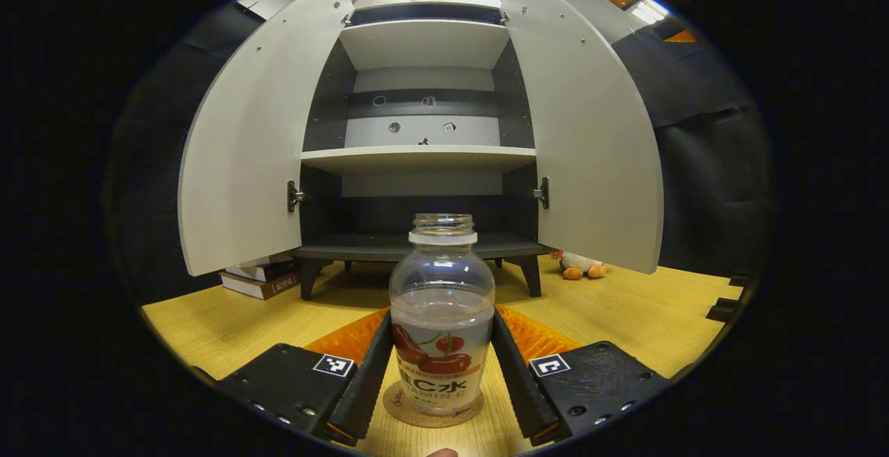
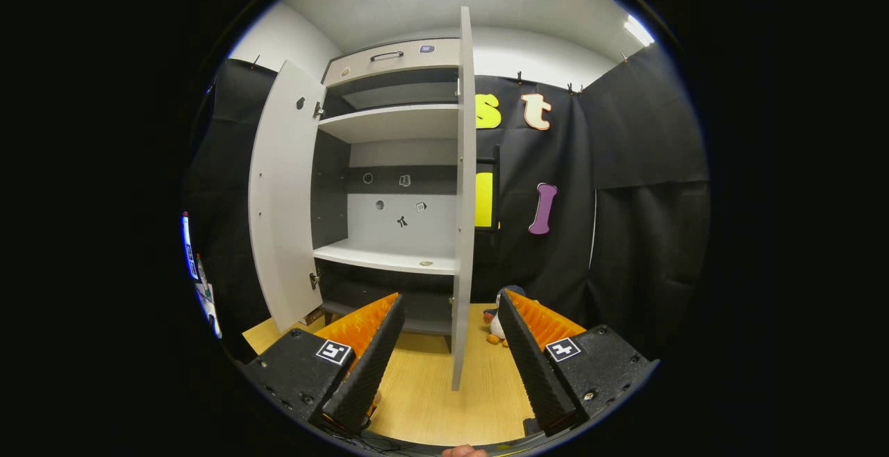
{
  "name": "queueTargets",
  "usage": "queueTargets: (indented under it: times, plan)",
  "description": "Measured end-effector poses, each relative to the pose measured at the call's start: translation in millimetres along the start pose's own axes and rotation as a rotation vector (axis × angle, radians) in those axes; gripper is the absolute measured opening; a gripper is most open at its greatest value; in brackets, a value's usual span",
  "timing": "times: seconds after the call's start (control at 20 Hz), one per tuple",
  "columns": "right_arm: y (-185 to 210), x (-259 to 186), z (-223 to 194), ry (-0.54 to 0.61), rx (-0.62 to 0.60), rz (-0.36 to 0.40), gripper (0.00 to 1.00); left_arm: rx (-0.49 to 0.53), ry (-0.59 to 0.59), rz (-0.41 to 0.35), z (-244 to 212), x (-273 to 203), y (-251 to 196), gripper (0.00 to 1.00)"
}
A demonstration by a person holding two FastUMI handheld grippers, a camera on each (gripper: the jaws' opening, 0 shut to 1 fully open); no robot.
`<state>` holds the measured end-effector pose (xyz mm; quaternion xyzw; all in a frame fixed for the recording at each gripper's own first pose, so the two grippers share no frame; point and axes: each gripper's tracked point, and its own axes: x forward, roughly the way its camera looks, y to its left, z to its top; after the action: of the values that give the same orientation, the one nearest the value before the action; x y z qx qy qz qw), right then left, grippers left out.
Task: Grasp the bottle in the cabinet with the left hand and place it on the coaster, then close the right door with the right hand and the left door with the left hand.
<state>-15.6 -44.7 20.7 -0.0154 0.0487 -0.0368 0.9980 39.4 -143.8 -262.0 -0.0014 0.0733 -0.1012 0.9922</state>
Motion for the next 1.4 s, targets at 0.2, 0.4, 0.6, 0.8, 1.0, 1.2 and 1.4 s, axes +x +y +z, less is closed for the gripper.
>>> queueTargets:
  times: [0.2,0.4,0.6,0.8,1.0,1.2,1.4]
  plan:
    - [1,-2,-9,0.016,0.015,0.015,0.83,0.009,-0.046,-0.009,19,-7,1,0.82]
    - [-2,-4,-14,0.023,0.055,0.017,0.84,-0.003,-0.073,-0.019,41,-15,2,0.98]
    - [-13,-9,-19,0.016,0.083,-0.005,0.84,0.002,-0.076,-0.051,57,-22,-2,0.97]
    - [-26,-15,-18,0.001,0.058,-0.042,0.84,-0.004,-0.086,-0.075,85,-37,2,0.98]
    - [-24,-13,-14,-0.033,0.044,-0.044,0.84,-0.003,-0.138,-0.086,142,-48,12,0.97]
    - [-14,-6,-12,-0.084,0.066,-0.017,0.84,0.018,-0.127,-0.055,183,-55,23,0.97]
    - [-7,2,-21,-0.09,0.055,-0.007,0.83,-0.01,-0.086,-0.102,200,-65,17,0.97]
